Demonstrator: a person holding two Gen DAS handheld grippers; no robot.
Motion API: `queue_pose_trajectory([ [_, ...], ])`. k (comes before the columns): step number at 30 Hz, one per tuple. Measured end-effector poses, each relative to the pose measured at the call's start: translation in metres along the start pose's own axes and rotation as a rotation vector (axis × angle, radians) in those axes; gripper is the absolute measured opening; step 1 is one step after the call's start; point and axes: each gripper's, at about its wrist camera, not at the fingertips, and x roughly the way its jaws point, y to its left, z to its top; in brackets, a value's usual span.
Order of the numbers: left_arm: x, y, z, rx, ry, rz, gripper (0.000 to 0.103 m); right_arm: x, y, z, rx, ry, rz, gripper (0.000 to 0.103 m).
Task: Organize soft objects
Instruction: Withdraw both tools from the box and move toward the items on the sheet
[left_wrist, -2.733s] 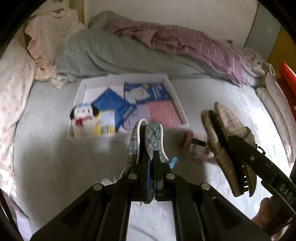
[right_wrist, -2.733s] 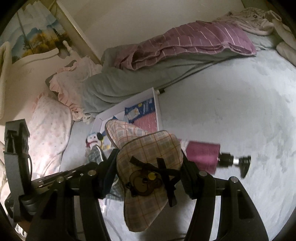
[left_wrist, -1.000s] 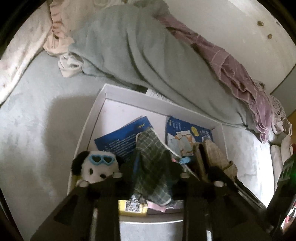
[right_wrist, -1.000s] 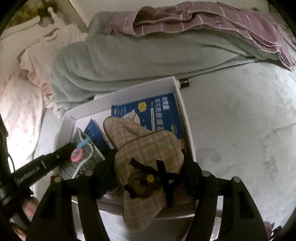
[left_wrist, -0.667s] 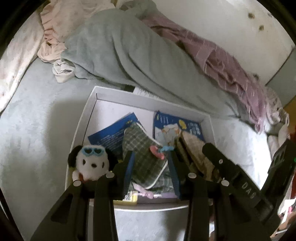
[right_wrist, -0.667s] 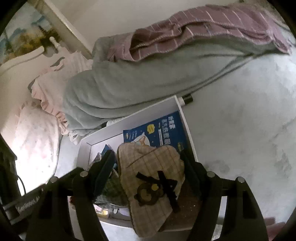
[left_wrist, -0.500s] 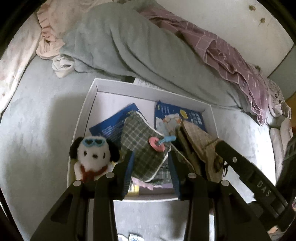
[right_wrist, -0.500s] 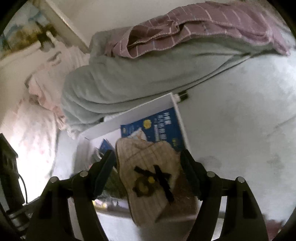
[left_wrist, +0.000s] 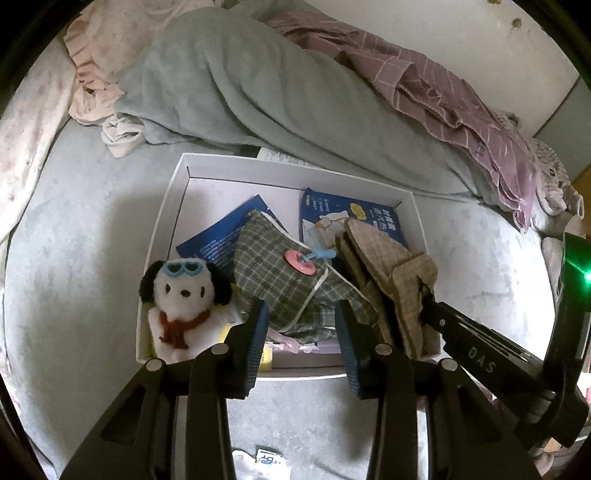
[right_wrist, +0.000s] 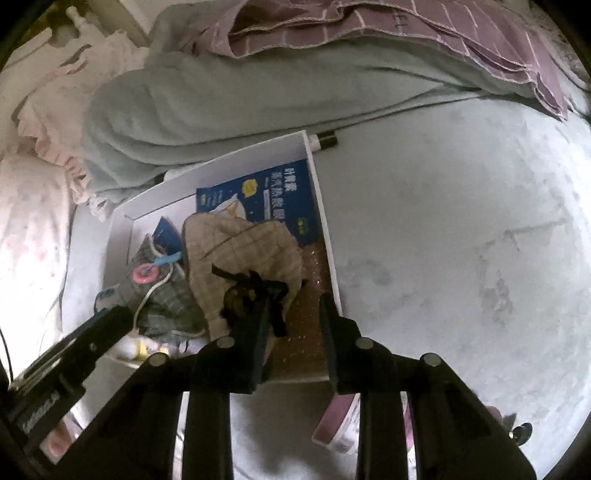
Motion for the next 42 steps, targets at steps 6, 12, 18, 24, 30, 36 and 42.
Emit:
queue_pose_trajectory([
  [6, 0.001, 0.000, 0.000, -0.007, 0.006, 0.004, 0.037, 0.004, 0.009, -0.001, -0.035, -0.006, -0.058, 0.029],
  [12, 0.000, -0.002, -0.002, 0.004, 0.009, -0.001, 0.037, -0.008, 0.019, -0.005, -0.090, -0.005, -0.082, 0.029],
  [18, -0.010, -0.003, -0.007, 0.006, 0.005, -0.036, 0.037, -0.028, 0.031, -0.013, -0.149, -0.017, -0.064, 0.029],
  [24, -0.018, -0.004, -0.016, -0.001, -0.009, -0.005, 0.037, -0.039, 0.040, -0.023, -0.208, 0.000, -0.044, 0.030],
  [30, -0.024, 0.000, -0.038, 0.009, 0.000, 0.053, 0.037, -0.041, 0.052, -0.036, -0.291, 0.034, -0.033, 0.040],
  [36, -0.038, 0.012, -0.057, 0.015, -0.022, 0.056, 0.037, -0.040, 0.062, -0.050, -0.393, 0.083, 0.044, 0.047],
  [42, -0.038, 0.016, -0.075, 0.054, -0.018, 0.091, 0.038, -0.026, 0.069, -0.059, -0.459, 0.149, 0.057, 0.051],
])
